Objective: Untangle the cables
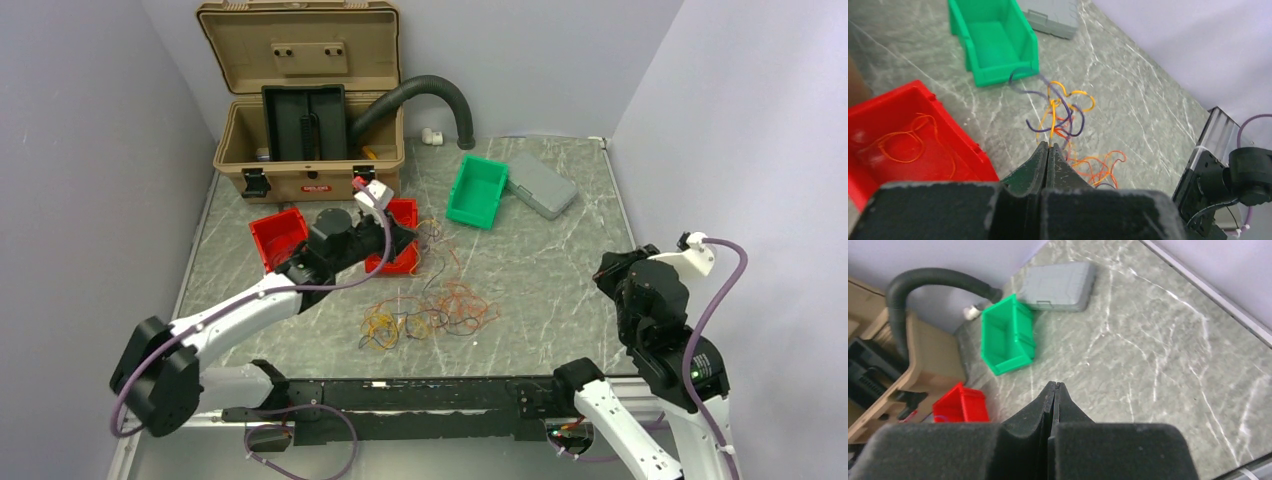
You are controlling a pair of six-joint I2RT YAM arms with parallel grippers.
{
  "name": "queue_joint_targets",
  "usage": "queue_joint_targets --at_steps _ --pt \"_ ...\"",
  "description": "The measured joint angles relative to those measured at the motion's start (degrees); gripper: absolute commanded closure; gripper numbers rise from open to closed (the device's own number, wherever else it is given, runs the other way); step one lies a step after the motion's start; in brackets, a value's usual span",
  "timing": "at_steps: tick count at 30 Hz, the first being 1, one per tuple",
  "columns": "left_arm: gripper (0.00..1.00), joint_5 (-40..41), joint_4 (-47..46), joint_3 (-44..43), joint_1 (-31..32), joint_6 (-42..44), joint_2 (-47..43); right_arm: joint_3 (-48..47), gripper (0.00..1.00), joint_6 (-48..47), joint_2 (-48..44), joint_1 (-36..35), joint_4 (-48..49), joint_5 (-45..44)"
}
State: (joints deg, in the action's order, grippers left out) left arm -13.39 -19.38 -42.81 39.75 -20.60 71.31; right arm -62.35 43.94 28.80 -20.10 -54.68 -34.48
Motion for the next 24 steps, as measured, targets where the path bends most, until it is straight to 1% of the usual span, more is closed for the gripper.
queue_joint_targets --at_steps 1,3,4,5,7,8,10,13,16,20,24 --pt "1.00 0.44 1.57 0.00 -0.76 0.31 -1.79 0.57 0.94 0.33 -0.26 0.00 -0.66 -0.90" --pt "1.00 -0.15 3.74 -0.22 -1.18 1.53 -4.39 2.25 0.60 -0.68 -0.81 0.02 -0.37 -0.04" --pt "1.00 -0.96 4.37 -0.48 -1.18 1.92 -5.14 3.61 0.43 -2.12 -1.18 0.04 0.52 2.19" --pt "1.00 -2.47 4.90 -0.90 -1.14 2.25 -5.60 4.70 0.30 -3.30 -1.42 0.04 1.42 4.81" --pt "1.00 -5.70 5.40 -2.03 -0.96 2.62 -5.75 7.61 0.16 -7.10 -1.31 0.07 4.87 13.29" --pt "1.00 -7.48 5.60 -2.54 -0.81 2.73 -5.73 9.16 0.14 -9.20 -0.70 0.07 7.17 18.53" --pt "1.00 -9.97 5.70 -3.15 -0.52 2.89 -5.73 11.52 0.14 -11.58 1.25 0.09 10.82 26.49" --pt "1.00 -12.72 6.01 -3.61 0.00 2.95 -5.73 16.46 0.21 -14.71 4.46 0.07 17.79 37.48" --pt "1.00 -14.49 6.51 -3.63 0.44 2.97 -5.73 22.58 0.27 -17.46 6.03 0.07 24.35 46.45" --pt "1.00 -15.52 7.93 -4.28 1.25 3.48 -5.73 29.83 0.30 -19.93 7.08 -0.22 32.83 56.13" --pt "1.00 -15.87 8.44 -5.27 2.14 4.17 -5.73 33.81 0.32 -21.66 7.19 -2.38 41.13 60.83"
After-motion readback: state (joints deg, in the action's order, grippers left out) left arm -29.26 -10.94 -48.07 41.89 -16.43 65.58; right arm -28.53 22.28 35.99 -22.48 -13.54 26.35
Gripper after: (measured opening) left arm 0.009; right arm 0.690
